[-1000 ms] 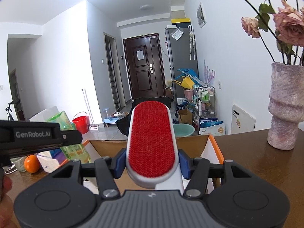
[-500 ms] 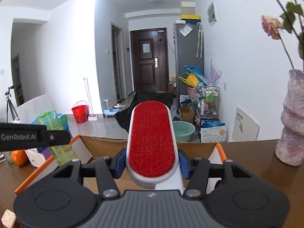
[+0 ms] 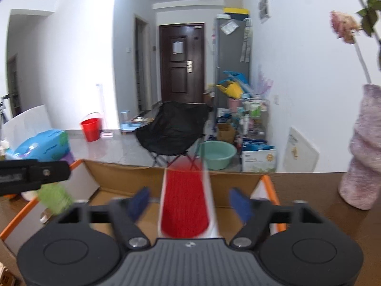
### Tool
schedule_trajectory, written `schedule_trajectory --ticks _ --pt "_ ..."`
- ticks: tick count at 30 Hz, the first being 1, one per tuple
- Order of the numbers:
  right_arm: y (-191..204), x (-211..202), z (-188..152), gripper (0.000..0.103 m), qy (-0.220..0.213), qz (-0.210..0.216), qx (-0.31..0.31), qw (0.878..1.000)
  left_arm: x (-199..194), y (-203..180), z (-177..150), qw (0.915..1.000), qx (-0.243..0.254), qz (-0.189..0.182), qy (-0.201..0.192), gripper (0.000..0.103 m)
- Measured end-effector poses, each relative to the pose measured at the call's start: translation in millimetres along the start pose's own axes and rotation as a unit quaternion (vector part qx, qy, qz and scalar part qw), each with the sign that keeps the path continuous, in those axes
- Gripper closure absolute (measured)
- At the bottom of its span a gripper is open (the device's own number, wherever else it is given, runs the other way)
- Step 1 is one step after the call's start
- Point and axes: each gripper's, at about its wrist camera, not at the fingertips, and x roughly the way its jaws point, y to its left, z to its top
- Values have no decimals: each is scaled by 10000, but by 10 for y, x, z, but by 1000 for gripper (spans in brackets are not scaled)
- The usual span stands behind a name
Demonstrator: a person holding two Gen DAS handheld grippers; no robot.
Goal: Organize rigid objects
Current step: 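Open the left tool to drop the bottle in the box while the right tool releases the brush, then withdraw both open tools from the box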
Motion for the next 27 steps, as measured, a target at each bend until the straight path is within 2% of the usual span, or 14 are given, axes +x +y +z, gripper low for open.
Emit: schedule_trajectory --ticks 1,3,5,14,27 --pt "-14 -23 14 2 -65 -84 24 9999 -13 -5 4 10000 1 8 -22 16" --pt "-45 -59 35 0 -112 -145 52 9998 -24 9 12 10000 -45 17 -4 3" --pt "-78 -71 43 0 -78 -153 94 9998 -47 9 16 9999 -73 55 -44 0" --pt "-140 -60 23 0 2 -175 80 9998 -91 62 25 9999 -100 133 21 0" --pt "-172 -270 -38 0 -9 -168 62 9998 -227 69 -18 9998 95 57 149 0"
